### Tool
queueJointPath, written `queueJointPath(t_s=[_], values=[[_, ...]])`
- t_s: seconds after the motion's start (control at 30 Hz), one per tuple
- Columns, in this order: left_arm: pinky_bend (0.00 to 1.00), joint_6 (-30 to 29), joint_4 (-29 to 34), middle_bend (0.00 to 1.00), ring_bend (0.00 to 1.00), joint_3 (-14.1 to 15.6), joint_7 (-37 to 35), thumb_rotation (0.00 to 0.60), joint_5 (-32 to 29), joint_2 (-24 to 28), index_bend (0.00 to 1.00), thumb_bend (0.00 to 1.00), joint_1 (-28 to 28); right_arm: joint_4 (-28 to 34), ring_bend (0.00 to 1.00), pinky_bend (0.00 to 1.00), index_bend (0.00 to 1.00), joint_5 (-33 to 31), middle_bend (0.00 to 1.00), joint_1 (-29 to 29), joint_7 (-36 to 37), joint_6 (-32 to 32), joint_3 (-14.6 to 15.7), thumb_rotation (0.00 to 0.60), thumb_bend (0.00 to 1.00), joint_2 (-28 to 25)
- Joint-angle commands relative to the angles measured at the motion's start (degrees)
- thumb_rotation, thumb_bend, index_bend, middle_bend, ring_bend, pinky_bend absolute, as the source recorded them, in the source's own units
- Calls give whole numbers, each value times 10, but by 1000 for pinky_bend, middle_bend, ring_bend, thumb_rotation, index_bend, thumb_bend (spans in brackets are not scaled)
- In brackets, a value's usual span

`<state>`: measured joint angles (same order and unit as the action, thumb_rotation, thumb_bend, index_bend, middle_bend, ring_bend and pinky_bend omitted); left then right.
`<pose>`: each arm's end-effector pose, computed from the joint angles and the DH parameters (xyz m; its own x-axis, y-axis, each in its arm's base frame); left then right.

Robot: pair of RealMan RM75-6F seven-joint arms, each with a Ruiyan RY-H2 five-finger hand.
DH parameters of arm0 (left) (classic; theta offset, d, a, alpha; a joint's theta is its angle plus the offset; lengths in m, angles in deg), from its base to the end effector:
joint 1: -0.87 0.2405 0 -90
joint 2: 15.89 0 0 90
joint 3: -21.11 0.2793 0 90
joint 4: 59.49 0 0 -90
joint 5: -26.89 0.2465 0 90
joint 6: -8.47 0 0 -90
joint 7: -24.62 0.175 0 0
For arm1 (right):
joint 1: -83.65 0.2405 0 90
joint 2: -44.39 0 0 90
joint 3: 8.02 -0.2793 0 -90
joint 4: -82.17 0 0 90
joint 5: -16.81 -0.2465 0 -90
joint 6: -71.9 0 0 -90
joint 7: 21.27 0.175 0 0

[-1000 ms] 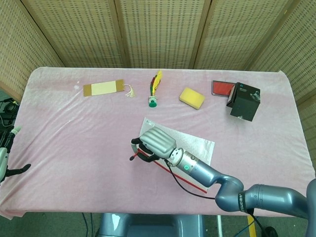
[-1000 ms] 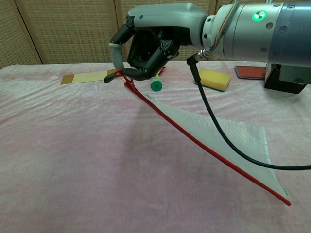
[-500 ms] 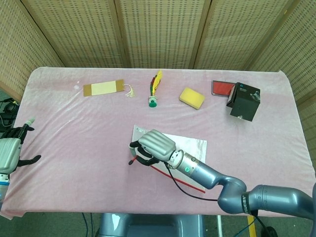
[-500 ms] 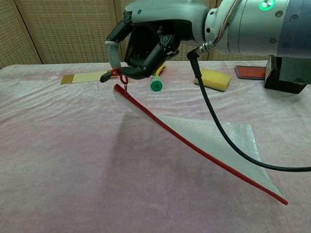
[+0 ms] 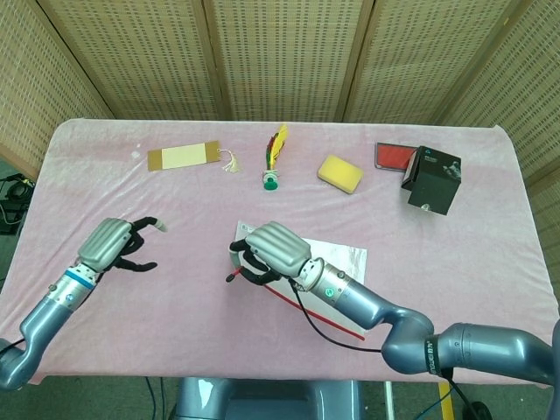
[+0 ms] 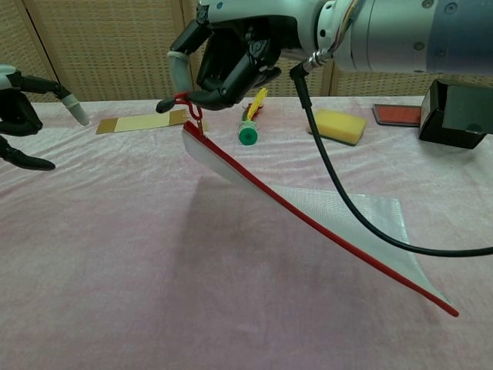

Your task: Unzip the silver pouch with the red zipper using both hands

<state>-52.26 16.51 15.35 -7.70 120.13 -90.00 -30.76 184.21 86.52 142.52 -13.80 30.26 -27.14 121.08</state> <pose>-0.2627 0.3781 0.0411 0.1322 0.3370 0.9322 0.9347 -0.3554 -0.0041 0.0351 -0.3804 -0.0165 0.2005 -0.4977 0.8439 -0.7551 -0.6273 -0.1906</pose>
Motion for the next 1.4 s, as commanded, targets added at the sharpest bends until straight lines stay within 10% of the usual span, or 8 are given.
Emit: queueJointPath(t_s=[0.03, 0.37, 1.4], values=[[1000, 32, -47, 1000, 926, 25, -123, 600, 21, -51, 346, 0, -44, -3, 940, 1000, 791, -12, 946, 5, -2, 0, -5, 600, 666, 0], [1000, 26, -84, 1000, 926, 45, -293, 600, 26, -99, 382, 0, -76, 1, 940, 1000, 792, -38, 946, 15, -12, 2, -8, 600, 666, -6], [1000, -11, -68, 1000, 926, 43, -477, 600, 12, -123, 447, 0, -127, 16, 940, 1000, 792, -39, 946, 26, -10, 1, -9, 600, 666, -32]])
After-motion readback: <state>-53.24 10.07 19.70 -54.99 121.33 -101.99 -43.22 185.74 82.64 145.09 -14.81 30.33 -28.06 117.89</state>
